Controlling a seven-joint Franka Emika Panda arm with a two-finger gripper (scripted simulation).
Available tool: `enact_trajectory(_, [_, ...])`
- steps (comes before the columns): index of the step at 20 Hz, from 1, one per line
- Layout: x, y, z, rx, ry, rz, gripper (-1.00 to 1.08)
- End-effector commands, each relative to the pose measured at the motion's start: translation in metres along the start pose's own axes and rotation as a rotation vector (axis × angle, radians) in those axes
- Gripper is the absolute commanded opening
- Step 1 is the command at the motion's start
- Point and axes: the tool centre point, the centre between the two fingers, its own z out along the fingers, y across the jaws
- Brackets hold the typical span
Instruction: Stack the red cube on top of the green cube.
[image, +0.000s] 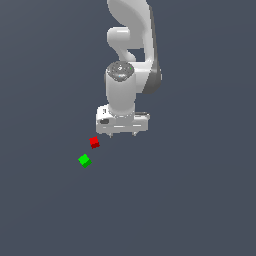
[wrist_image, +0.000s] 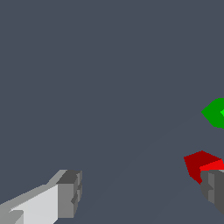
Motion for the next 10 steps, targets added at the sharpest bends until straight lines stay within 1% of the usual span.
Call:
enact_trajectory(1, [-0.006,0.01,0.006,0.001,0.001,-0.022,1.0])
enact_trajectory(10, [-0.033,0.06,0.036,0.005,0.004,-0.134,1.0])
